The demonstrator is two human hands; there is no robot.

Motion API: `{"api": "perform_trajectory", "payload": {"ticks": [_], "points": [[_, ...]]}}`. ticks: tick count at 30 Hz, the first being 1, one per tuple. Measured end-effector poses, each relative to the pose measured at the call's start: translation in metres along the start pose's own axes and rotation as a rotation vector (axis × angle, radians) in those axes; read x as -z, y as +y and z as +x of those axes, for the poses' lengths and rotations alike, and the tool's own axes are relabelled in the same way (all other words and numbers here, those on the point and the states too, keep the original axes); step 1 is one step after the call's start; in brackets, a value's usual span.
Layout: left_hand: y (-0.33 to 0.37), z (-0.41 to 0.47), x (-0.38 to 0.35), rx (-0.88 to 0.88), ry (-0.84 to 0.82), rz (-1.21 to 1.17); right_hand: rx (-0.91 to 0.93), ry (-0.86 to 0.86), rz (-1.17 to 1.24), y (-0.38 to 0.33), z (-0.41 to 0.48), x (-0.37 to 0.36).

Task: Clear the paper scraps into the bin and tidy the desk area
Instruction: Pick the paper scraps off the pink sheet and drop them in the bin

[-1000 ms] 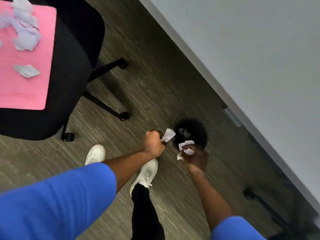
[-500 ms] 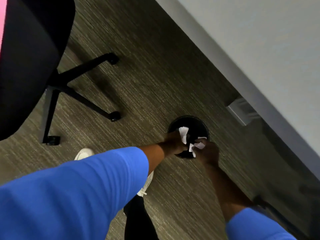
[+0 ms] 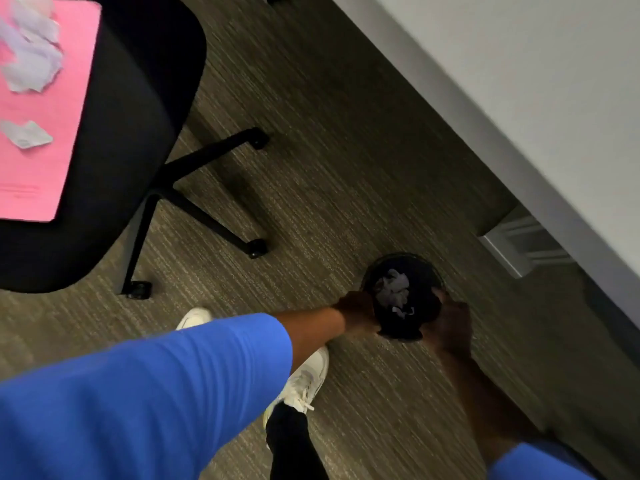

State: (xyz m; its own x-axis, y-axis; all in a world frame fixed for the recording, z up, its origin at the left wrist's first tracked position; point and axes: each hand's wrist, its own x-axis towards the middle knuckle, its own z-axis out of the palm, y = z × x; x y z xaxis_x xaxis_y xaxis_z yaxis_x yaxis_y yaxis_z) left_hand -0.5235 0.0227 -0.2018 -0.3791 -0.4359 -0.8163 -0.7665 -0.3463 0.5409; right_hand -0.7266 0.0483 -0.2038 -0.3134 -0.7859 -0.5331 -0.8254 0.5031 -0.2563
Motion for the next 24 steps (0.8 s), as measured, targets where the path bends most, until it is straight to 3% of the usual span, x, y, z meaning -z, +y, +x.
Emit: {"api": "perform_trajectory", "payload": {"ticks": [7, 13, 16, 20, 24], "points": [[-0.026, -0.035, 0.027, 0.044, 0.077, 0.179, 0.023, -0.026, -0.042, -0.035, -0.023, 0.001], [-0.052, -0.096, 0.072, 0.026, 0.214, 0.063, 0.097, -0.08, 0.012, -0.085, -0.056, -0.013], [-0.072, -0.128, 0.106, 0.057, 0.279, -0.002, 0.139, -0.159, -0.026, -0.13, -0.071, -0.016], [-0.102, -0.175, 0.161, 0.083, 0.428, -0.098, -0.007, -0.307, 0.017, -0.203, -0.1, -0.015], [-0.133, -0.231, 0.225, 0.086, 0.625, -0.131, 0.147, -0.212, 0.111, -0.292, -0.121, -0.005]]}}
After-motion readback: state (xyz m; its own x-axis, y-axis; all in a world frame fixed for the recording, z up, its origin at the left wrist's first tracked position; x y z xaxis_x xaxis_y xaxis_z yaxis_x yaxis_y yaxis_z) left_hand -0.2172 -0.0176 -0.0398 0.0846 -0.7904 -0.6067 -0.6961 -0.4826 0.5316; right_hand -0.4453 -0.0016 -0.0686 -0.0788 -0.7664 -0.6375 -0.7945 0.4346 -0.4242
